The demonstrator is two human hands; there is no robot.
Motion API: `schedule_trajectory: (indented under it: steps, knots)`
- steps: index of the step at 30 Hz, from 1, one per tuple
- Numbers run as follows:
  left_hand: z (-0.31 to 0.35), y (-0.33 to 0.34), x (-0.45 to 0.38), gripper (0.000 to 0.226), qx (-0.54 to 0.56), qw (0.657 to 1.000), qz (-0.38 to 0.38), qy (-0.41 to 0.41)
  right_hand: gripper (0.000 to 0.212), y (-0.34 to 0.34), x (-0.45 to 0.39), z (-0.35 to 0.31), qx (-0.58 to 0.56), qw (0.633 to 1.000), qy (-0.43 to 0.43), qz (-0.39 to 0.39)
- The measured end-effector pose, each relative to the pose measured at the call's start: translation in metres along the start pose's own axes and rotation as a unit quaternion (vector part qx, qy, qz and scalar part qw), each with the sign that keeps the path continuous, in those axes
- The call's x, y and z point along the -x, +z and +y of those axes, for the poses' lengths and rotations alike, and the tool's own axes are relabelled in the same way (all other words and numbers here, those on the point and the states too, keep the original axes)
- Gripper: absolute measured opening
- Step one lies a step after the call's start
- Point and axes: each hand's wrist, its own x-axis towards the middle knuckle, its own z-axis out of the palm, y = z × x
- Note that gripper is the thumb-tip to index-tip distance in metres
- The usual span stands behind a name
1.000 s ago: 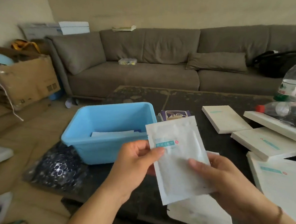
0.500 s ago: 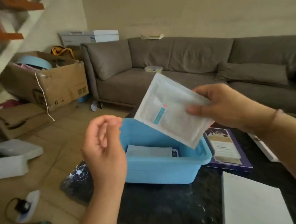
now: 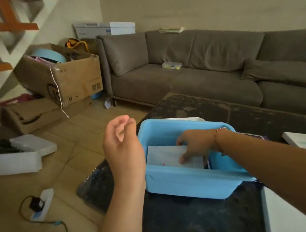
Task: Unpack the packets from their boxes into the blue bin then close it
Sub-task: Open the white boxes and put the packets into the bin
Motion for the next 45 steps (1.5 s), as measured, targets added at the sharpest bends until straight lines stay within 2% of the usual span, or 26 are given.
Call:
schedule_trajectory:
  steps: [2,4,6,9,16,19,21,22,24,26,27,29,30,32,34,35,36,37,40,43,45]
  knots:
    - [-0.001,0.001,0.000,0.014,0.003,1.000,-0.001,-0.009,0.035,0.007,0.000,-0.001,0.102,0.994,0.004,0.028]
    - [0.000,0.001,0.000,0.014,0.004,1.000,0.001,-0.011,0.041,0.013,0.003,-0.001,0.232,0.971,-0.004,0.061]
    - [0.000,0.001,0.000,0.013,0.003,1.000,0.003,-0.010,0.046,0.016,0.008,-0.003,0.296,0.952,-0.008,0.080]
    - [0.000,0.000,0.000,0.013,0.003,1.000,0.004,-0.006,0.046,0.016,0.011,-0.006,0.307,0.950,-0.008,0.051]
    - [-0.002,0.001,0.001,0.016,0.000,1.000,-0.009,0.025,0.039,0.020,-0.001,-0.010,0.253,0.965,-0.061,0.028]
    - [-0.004,0.002,0.004,0.014,-0.030,0.995,-0.011,0.090,0.039,0.022,-0.003,-0.007,0.272,0.959,-0.077,0.022]
    - [-0.004,0.002,0.010,0.020,-0.089,0.977,0.008,0.194,0.041,0.017,0.002,-0.007,0.288,0.952,-0.090,0.054]
    - [-0.003,0.002,0.013,0.023,-0.109,0.955,0.016,0.275,0.043,0.011,0.008,-0.007,0.285,0.950,-0.099,0.085]
    - [-0.004,0.005,0.030,0.021,-0.111,0.884,-0.014,0.454,0.045,-0.002,0.028,-0.007,0.242,0.949,-0.126,0.155]
    - [-0.010,0.008,0.062,0.012,-0.061,0.814,-0.143,0.559,0.040,-0.012,0.061,-0.002,0.173,0.947,-0.161,0.217]
    - [-0.016,0.008,0.080,0.012,-0.037,0.794,-0.239,0.558,0.037,-0.014,0.080,0.003,0.141,0.941,-0.176,0.252]
    - [-0.033,0.006,0.118,0.017,-0.038,0.753,-0.426,0.501,0.030,-0.007,0.119,0.022,0.075,0.922,-0.186,0.330]
    - [-0.044,0.004,0.132,0.017,-0.068,0.719,-0.505,0.473,0.026,0.000,0.139,0.035,0.045,0.911,-0.179,0.369]
    - [-0.069,0.005,0.150,0.007,-0.169,0.612,-0.626,0.452,0.015,0.023,0.182,0.062,0.000,0.891,-0.152,0.428]
    - [-0.091,-0.003,0.149,0.025,-0.252,0.510,-0.686,0.454,0.012,0.054,0.215,0.083,-0.045,0.878,-0.123,0.460]
    - [-0.102,-0.007,0.149,0.034,-0.282,0.463,-0.693,0.476,0.012,0.071,0.232,0.093,-0.071,0.868,-0.109,0.479]
    - [-0.109,-0.009,0.149,0.043,-0.301,0.436,-0.680,0.507,0.008,0.089,0.247,0.105,-0.092,0.855,-0.097,0.501]
    - [-0.112,-0.010,0.151,0.046,-0.315,0.431,-0.662,0.525,0.009,0.105,0.260,0.115,-0.104,0.843,-0.083,0.522]
    - [-0.107,-0.007,0.160,0.029,-0.254,0.528,-0.657,0.474,0.012,0.135,0.288,0.130,-0.077,0.833,-0.067,0.543]
    - [-0.105,-0.001,0.170,0.014,-0.203,0.594,-0.614,0.478,0.011,0.148,0.305,0.129,-0.031,0.813,-0.123,0.568]
    - [-0.104,0.007,0.178,0.017,-0.175,0.648,-0.571,0.472,0.018,0.159,0.311,0.125,0.064,0.795,-0.158,0.583]
